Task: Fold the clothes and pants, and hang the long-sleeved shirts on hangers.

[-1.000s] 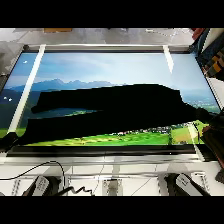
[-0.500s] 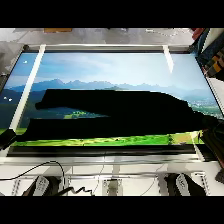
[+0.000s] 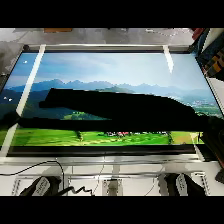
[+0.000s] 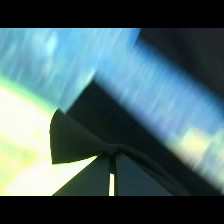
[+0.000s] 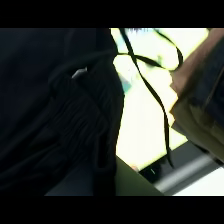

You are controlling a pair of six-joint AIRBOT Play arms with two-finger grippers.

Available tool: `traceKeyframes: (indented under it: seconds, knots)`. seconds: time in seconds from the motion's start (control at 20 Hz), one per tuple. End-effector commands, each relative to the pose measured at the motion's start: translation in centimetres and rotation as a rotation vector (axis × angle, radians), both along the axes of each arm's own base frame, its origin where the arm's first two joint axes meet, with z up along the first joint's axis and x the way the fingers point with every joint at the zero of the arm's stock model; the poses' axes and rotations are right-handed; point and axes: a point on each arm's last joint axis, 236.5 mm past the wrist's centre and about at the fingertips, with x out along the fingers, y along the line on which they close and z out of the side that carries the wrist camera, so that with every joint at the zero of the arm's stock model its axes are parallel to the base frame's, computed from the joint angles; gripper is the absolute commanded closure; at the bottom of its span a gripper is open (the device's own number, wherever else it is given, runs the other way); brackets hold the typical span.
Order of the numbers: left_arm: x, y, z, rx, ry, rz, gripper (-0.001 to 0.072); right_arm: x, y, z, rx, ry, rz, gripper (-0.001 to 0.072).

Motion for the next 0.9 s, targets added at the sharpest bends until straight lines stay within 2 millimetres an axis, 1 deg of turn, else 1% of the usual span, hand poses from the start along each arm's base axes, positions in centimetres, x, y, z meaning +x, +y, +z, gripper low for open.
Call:
traceKeyframes:
  seconds: [0.0,0.15,0.3,0.45,0.5,0.6,0.75,0.85]
  knots:
    - [6.7,0.3,1.8,-0.006,-0.098,0.031,0.0702,2.1,-1.6,1.2,0.010,-0.123,-0.098,0.0691]
    - [12.0,-1.8,-0.3,-0.016,-0.025,-0.051,0.0702,4.8,-0.9,-0.2,0.147,-0.176,-0.116,0.0691]
    - [16.9,-3.5,-1.9,0.037,0.015,-0.111,0.0702,7.7,-1.6,-2.9,0.172,-0.176,-0.120,0.0691]
    - [21.0,-4.7,-2.9,0.010,0.004,-0.100,0.0701,10.3,-1.7,-5.6,0.245,-0.154,-0.159,0.0691]
    - [22.0,-5.1,-3.1,0.012,-0.001,-0.111,0.0702,11.2,-1.8,-6.3,0.268,-0.141,-0.169,0.0691]
    - [23.4,-5.3,-3.7,0.012,-0.005,-0.119,0.0702,13.2,-2.2,-6.9,0.296,-0.128,-0.173,0.0691]
    - [24.6,-5.0,-5.0,-0.038,-0.006,-0.060,0.0701,16.8,-2.6,-7.1,0.330,-0.117,-0.165,0.0691]
    - [25.4,-5.2,-5.2,-0.033,-0.025,-0.062,0.0701,19.0,-3.0,-7.3,0.346,-0.120,-0.167,0.0691]
